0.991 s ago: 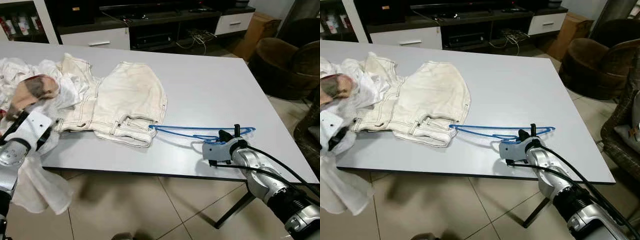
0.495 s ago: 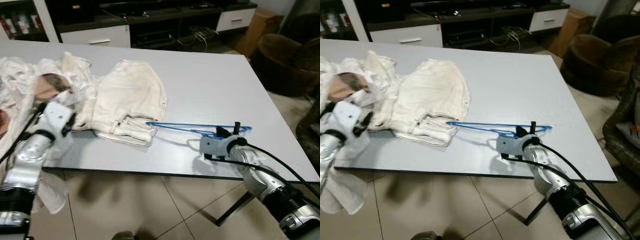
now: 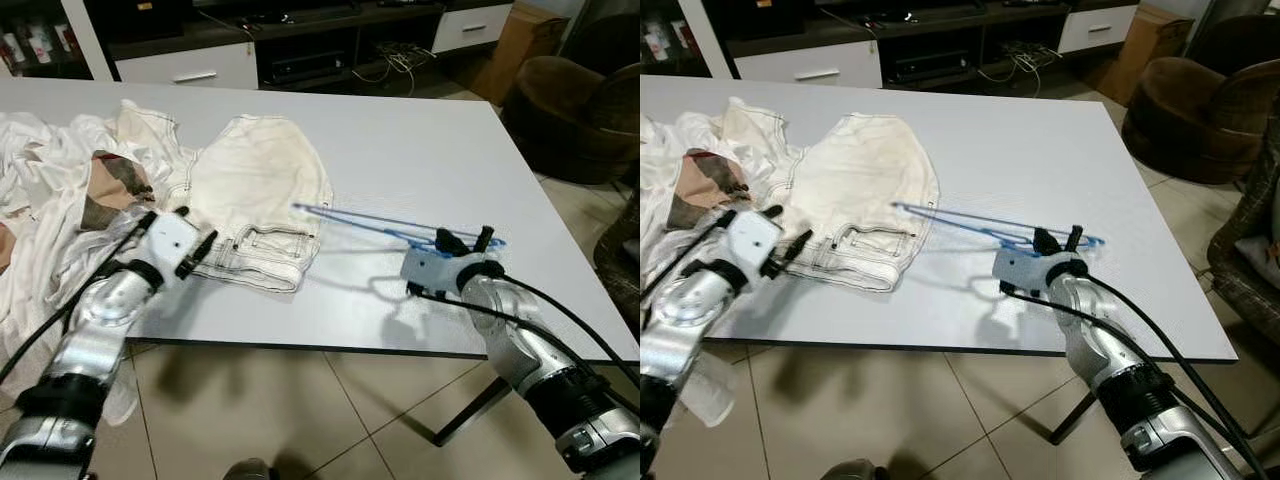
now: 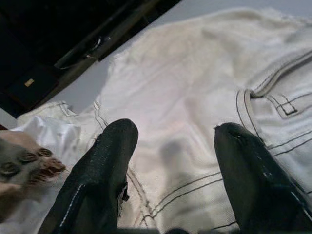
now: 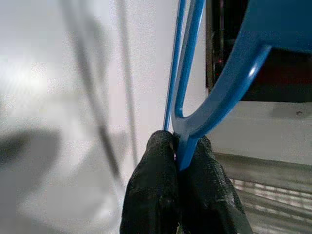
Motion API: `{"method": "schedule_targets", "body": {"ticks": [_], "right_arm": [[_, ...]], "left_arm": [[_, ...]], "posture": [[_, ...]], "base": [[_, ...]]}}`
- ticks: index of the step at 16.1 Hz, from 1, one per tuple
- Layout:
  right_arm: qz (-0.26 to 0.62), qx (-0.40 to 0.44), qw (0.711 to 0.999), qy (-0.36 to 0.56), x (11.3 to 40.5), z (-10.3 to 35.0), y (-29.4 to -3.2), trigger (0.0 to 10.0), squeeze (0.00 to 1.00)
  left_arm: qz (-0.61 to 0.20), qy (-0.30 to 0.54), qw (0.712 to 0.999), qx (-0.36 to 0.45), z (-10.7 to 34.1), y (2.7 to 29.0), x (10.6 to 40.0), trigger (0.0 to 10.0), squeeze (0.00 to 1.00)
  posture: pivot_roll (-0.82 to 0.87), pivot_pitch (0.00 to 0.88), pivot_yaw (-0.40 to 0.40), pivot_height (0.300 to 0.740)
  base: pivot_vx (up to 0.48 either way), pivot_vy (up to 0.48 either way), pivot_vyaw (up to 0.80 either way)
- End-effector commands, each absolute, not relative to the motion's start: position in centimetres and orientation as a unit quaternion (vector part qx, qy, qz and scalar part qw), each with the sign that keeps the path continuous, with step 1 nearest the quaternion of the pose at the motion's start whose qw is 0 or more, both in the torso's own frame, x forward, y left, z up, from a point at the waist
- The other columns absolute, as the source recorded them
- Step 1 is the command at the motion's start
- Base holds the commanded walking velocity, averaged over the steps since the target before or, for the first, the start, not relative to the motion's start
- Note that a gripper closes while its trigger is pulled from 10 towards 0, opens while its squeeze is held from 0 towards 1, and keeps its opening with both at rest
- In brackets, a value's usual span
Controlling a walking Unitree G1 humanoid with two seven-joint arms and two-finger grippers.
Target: Hang hanger
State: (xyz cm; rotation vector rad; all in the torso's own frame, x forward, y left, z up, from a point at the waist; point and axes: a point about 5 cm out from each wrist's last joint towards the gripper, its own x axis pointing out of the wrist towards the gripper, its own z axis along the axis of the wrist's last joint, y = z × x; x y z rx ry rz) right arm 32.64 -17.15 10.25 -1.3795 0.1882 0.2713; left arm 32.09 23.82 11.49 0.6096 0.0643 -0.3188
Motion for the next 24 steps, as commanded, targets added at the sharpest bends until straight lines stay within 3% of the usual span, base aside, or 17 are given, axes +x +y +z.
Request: {"method": "schedule_targets", "body": {"ticks": [1, 7, 11, 13, 18, 21, 24], "right_arm": [[0.116, -0.623, 0.771, 0.062, 33.0, 11.3, -16.6, 10.0, 0.0], [0.106, -0.616, 0.779, 0.052, 32.9, 12.0, -16.6, 10.0, 0.0], [0.097, -0.61, 0.785, 0.043, 33.1, 12.5, -16.6, 10.0, 0.0], [0.095, -0.607, 0.788, 0.041, 33.0, 12.6, -16.6, 10.0, 0.0], [0.117, -0.592, 0.797, 0.028, 32.9, 12.7, -15.7, 10.0, 0.0], [0.207, -0.608, 0.767, 0.0, 31.7, 11.9, -13.2, 10.0, 0.0], [0.248, -0.62, 0.744, 0.024, 31.1, 10.8, -12.9, 10.0, 0.0]], "left_arm": [[-0.164, 0.04, 0.937, 0.305, 11.3, 23.5, 32.5, 10.0, 0.0], [-0.225, 0.133, 0.917, 0.301, 7.7, 21.8, 32.1, 10.0, 0.0], [-0.327, 0.138, 0.9, 0.252, 6.0, 17.3, 31.1, 10.0, 0.0], [-0.351, 0.134, 0.894, 0.244, 5.8, 16.3, 30.8, 10.0, 0.0], [-0.311, 0.122, 0.904, 0.266, 6.0, 17.1, 31.4, 10.0, 0.0], [-0.255, 0.054, 0.928, 0.265, 8.1, 17.9, 32.3, 10.0, 0.0], [-0.233, -0.009, 0.941, 0.246, 9.8, 18.1, 32.3, 10.0, 0.0]], "posture": [[0.11, 0.0, 0.013, 0.74], [0.09, 0.0, 0.017, 0.74], [0.09, 0.0, 0.023, 0.74], [0.08, 0.0, 0.025, 0.74], [0.08, 0.0, 0.028, 0.74], [0.09, 0.0, 0.022, 0.74], [0.1, 0.0, 0.016, 0.74]], "base": [[0.0, 0.0, 0.0], [0.0, 0.0, 0.0], [0.0, 0.0, 0.0], [0.0, 0.0, 0.0], [0.0, 0.0, 0.0], [0.0, 0.0, 0.0], [0.0, 0.0, 0.0]]}}
